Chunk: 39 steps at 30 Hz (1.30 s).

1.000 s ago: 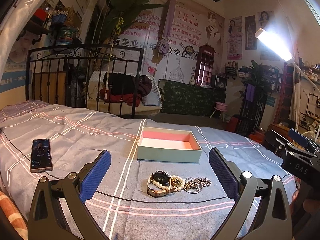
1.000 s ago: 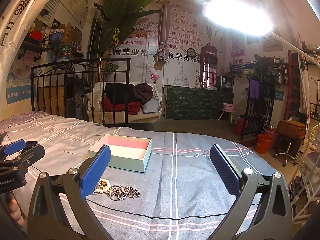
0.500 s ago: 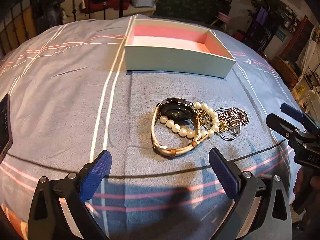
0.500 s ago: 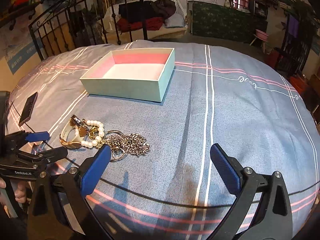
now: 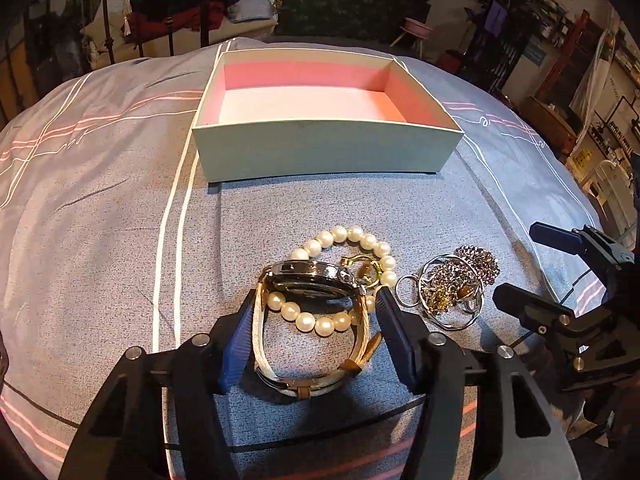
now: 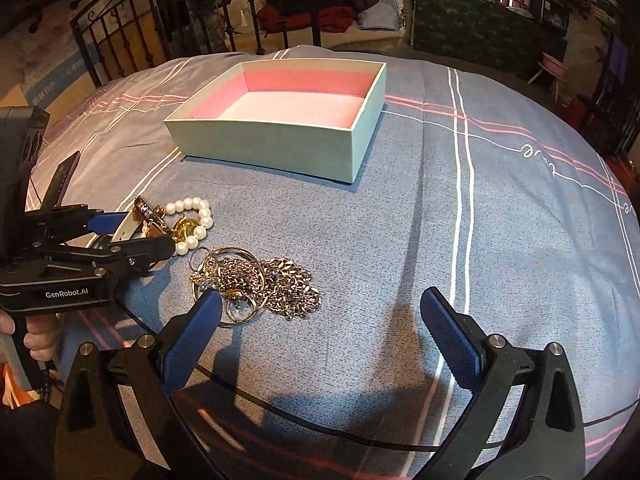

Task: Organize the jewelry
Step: 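Lower the left tool and grasp the beige-strap watch, then drop the watch into the box while the right tool drops the bangle in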

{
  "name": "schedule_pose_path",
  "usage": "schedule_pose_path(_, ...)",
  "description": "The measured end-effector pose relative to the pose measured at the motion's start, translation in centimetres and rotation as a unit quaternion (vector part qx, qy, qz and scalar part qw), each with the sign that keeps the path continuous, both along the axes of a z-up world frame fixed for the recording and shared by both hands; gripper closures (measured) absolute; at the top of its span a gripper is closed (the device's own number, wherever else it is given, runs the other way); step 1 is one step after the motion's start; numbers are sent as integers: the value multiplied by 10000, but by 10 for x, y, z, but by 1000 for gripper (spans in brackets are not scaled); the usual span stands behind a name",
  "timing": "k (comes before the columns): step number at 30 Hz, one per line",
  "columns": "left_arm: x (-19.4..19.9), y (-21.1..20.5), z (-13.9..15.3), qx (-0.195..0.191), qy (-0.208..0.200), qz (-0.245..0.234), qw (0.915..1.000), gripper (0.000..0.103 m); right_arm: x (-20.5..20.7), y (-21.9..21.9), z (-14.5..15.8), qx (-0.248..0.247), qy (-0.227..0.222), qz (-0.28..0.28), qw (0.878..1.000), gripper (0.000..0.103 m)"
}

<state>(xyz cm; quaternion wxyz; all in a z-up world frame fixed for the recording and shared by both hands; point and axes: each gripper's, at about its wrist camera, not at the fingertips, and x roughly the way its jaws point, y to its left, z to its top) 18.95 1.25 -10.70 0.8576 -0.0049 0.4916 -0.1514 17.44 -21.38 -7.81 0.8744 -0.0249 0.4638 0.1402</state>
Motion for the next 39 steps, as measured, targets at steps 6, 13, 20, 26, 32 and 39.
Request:
schedule_pose_path(6,1,4,2,-97,15,67,9999,55,-2,7,-1,84,34,164,9998,5)
schedule_pose_path(13,-4,6,12,-239,-104,129,9996,55,0,39,-7,35,175,785,9968,5)
schedule_pose_path(20,-9,15,27,-309,-279,263,9988,55,16,67,-11,-359,69,1315,9906,36)
schedule_pose_path(26,-12,16,27,-348,-286,295,9986,55,14,57,-2,-35,5,1288,9917,55)
schedule_pose_path(32,-11,11,30,-359,-325,238,9985,55,3,45,22,274,-318,1251,9913,55)
schedule_pose_path(39,8,8,59,-506,-680,223,9962,55,11,43,62,452,-836,1215,9880,55)
